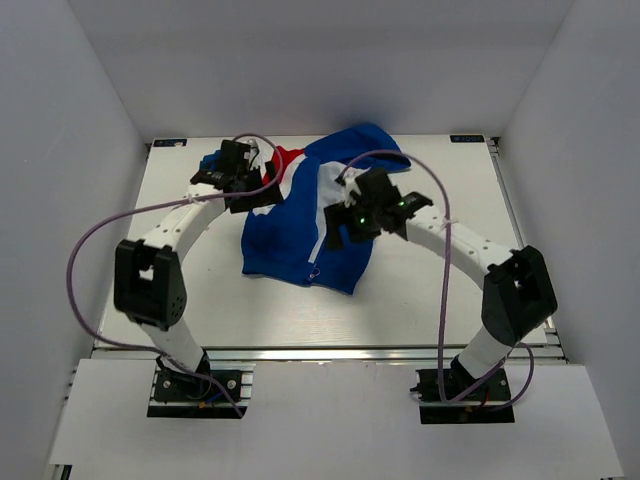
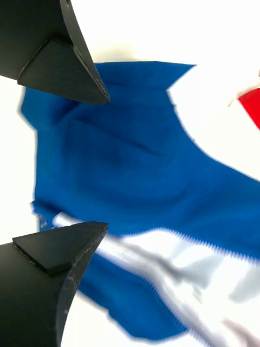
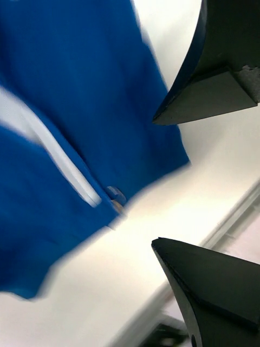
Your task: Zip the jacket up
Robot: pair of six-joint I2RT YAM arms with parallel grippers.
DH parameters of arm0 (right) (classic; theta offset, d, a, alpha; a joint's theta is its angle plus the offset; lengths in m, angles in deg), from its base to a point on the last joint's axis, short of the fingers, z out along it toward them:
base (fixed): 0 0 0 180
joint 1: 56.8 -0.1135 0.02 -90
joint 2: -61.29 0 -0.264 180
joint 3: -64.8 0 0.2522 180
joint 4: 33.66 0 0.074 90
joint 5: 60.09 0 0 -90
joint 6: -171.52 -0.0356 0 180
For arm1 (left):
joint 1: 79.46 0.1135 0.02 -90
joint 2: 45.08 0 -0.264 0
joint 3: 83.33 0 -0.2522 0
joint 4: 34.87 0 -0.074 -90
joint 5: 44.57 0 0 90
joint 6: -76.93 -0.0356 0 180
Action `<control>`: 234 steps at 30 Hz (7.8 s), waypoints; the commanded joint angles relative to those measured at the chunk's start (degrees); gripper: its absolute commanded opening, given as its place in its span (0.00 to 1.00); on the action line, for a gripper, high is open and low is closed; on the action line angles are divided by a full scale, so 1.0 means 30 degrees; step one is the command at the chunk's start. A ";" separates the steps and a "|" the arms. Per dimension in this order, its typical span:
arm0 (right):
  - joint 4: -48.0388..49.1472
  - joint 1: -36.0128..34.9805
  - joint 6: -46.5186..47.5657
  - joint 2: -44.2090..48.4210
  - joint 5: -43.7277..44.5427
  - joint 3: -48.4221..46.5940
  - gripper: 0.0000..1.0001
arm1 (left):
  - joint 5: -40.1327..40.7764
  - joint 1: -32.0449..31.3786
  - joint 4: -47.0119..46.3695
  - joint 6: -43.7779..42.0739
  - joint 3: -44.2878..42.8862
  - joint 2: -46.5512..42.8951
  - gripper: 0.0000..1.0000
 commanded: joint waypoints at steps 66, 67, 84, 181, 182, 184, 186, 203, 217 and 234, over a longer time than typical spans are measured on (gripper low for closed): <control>0.6465 -0.0137 -0.4235 -0.1847 -0.3853 0.5962 0.23 | -0.3615 -0.0493 -0.1503 0.2900 0.8887 -0.7212 0.98; 0.6495 -0.0137 -0.4293 -0.1905 -0.3941 0.5962 0.23 | -0.3615 -0.0522 -0.1503 0.2900 0.8916 -0.7243 0.98; -0.2836 -0.0225 -0.1894 0.1491 0.5426 0.3682 0.00 | -0.3615 -0.0493 -0.1620 0.2724 0.8946 -0.7097 0.98; -0.1618 -0.5440 -0.9860 -0.3865 0.9358 0.2684 0.61 | -0.4025 -0.0493 -0.2323 0.2226 1.0382 -0.6803 0.98; -0.1910 -0.5469 -0.9889 -0.4071 0.9445 0.2565 0.62 | -0.3967 -0.0493 -0.2265 0.2226 1.0352 -0.6804 0.98; -0.2291 -0.5470 -1.0153 -0.4714 0.9680 0.2330 0.62 | -0.3820 -0.0493 -0.2235 0.2255 1.0352 -0.6833 0.98; -0.2936 -0.5499 -1.0386 -0.5300 0.9915 0.2008 0.61 | -0.3733 -0.0493 -0.2147 0.2255 1.0323 -0.6949 0.98; -0.1649 -0.5381 -0.9334 -0.2170 1.0209 0.3853 0.13 | -0.3263 -0.0522 -0.2060 0.2343 0.9884 -0.6452 0.98; 0.0164 -0.4445 -0.7312 -0.0119 0.7897 0.5082 0.17 | -0.6747 -0.4858 -0.5480 0.2868 0.7715 -0.3468 0.98; -0.0037 -0.3184 -0.7165 0.0965 0.7776 0.7864 0.21 | -0.1712 -0.4507 -0.2325 0.2841 0.6719 0.1663 0.98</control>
